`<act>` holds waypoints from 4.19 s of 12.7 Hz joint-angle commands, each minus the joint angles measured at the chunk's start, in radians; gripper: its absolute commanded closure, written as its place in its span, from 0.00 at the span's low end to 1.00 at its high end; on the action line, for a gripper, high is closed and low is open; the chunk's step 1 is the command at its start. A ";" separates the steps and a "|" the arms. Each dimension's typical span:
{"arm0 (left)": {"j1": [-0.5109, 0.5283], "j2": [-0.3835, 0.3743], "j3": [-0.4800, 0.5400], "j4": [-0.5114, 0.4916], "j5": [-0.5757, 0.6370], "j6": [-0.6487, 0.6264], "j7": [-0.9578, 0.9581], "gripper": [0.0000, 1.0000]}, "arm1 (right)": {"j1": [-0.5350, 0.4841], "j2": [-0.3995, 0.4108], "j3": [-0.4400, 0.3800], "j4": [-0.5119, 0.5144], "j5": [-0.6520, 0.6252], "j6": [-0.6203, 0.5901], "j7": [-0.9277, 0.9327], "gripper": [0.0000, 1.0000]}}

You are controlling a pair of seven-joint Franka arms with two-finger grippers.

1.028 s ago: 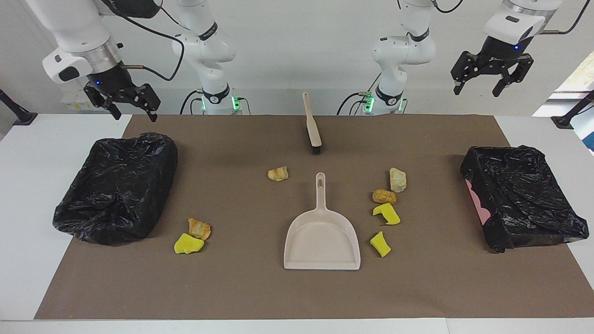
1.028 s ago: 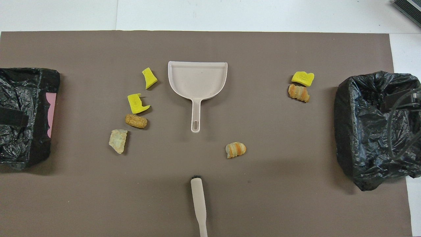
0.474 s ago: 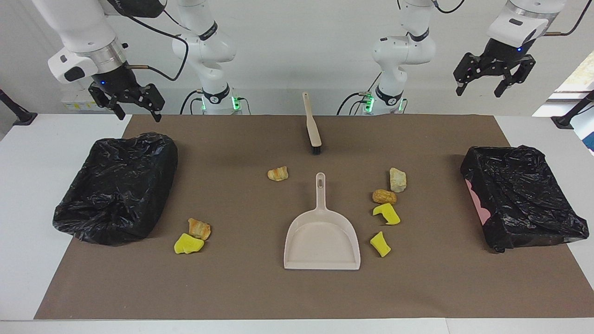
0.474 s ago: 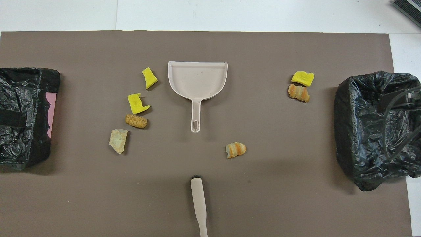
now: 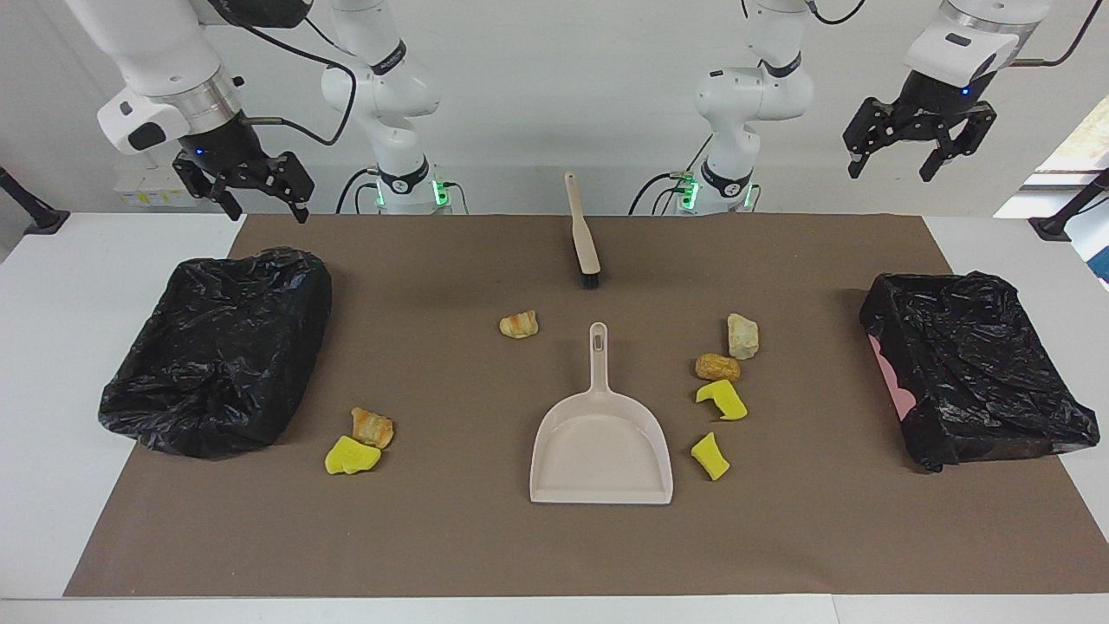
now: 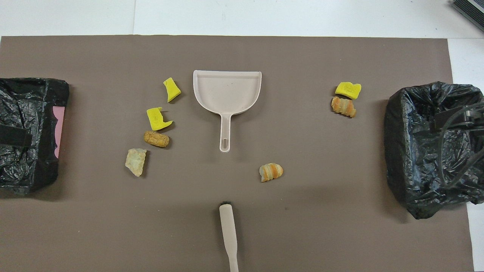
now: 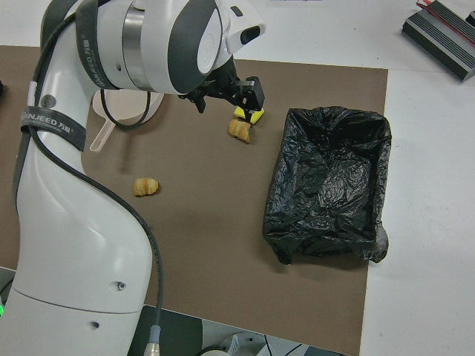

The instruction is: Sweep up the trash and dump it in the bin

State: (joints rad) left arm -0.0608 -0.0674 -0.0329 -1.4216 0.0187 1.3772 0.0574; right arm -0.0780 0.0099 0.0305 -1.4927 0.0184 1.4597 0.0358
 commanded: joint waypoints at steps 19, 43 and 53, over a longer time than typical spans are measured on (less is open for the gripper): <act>-0.046 -0.125 -0.016 -0.181 -0.052 0.034 -0.020 0.00 | 0.469 0.408 0.020 0.049 0.083 0.382 0.451 0.00; -1.060 -0.231 -0.021 -1.143 -0.137 0.868 -1.106 0.01 | 0.563 0.610 0.014 0.264 0.048 0.449 0.604 1.00; -1.107 -0.176 -0.021 -1.152 -0.229 0.912 -1.116 0.54 | 0.399 0.490 0.008 0.177 -0.032 0.377 -0.026 1.00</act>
State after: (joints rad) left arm -1.1459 -0.2460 -0.0707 -2.5585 -0.1915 2.2701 -1.0686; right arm 0.3254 0.5343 0.0331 -1.2780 0.0296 1.8483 0.0793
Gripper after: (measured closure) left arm 0.370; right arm 0.683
